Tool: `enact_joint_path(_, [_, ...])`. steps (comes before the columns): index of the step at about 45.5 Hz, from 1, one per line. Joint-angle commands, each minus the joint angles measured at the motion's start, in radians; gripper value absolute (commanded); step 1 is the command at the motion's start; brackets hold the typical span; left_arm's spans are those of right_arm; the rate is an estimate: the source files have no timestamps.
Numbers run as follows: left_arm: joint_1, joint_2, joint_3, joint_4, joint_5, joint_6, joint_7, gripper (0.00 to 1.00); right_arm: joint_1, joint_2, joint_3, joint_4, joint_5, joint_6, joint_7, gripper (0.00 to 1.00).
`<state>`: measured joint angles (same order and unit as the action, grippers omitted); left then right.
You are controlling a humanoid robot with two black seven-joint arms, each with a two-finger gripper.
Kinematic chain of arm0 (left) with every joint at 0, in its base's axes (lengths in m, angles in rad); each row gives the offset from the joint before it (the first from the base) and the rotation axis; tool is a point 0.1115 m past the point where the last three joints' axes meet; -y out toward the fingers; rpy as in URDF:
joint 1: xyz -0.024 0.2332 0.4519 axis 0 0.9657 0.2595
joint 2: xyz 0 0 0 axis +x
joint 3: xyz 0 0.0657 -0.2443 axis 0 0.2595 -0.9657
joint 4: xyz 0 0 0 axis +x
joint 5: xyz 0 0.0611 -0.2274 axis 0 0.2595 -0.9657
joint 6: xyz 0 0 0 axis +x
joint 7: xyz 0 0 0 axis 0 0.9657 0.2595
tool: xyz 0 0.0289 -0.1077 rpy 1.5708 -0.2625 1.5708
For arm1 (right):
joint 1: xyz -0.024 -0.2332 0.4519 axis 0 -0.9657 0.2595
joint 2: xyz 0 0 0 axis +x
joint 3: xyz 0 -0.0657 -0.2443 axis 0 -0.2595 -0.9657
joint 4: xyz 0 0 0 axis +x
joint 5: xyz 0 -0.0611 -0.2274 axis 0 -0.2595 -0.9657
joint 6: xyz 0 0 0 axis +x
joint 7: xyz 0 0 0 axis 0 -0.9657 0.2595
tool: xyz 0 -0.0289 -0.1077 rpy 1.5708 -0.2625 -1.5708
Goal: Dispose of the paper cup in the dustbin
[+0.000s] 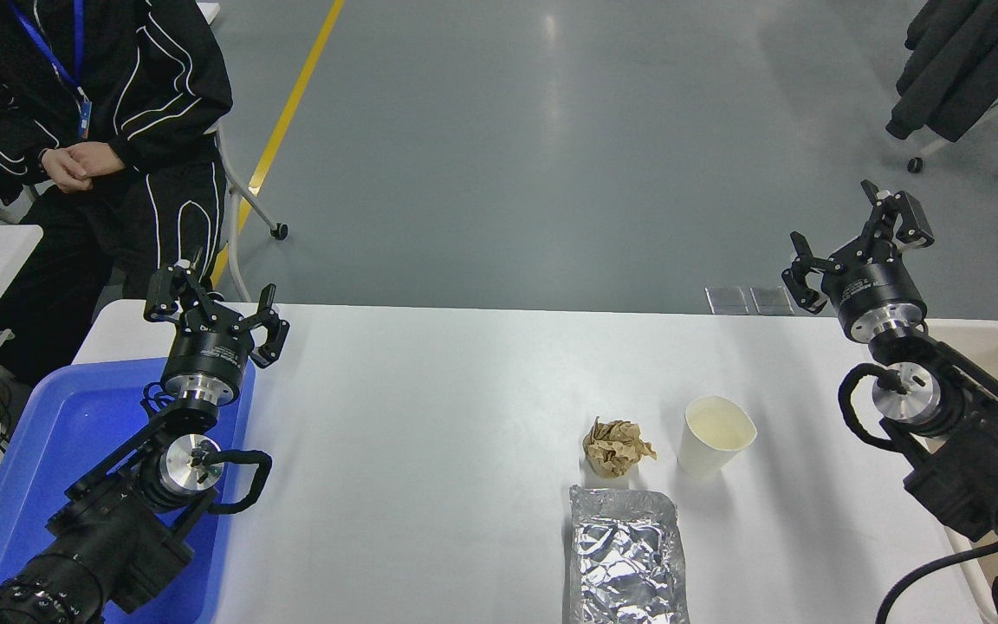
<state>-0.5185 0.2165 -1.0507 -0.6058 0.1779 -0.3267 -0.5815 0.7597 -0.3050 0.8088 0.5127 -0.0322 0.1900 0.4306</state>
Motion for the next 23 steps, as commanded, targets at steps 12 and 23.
enact_joint_path(12, [0.000, 0.000, 0.000, 0.000, 0.000, 0.000, -0.001, 1.00, -0.002, 0.001, -0.020, -0.040, 0.000, 0.003, -0.001, 0.99])
enact_joint_path(23, [0.000, 0.000, 0.000, -0.002, 0.000, 0.000, 0.000, 1.00, -0.002, 0.001, -0.020, -0.040, 0.000, 0.002, -0.001, 0.99])
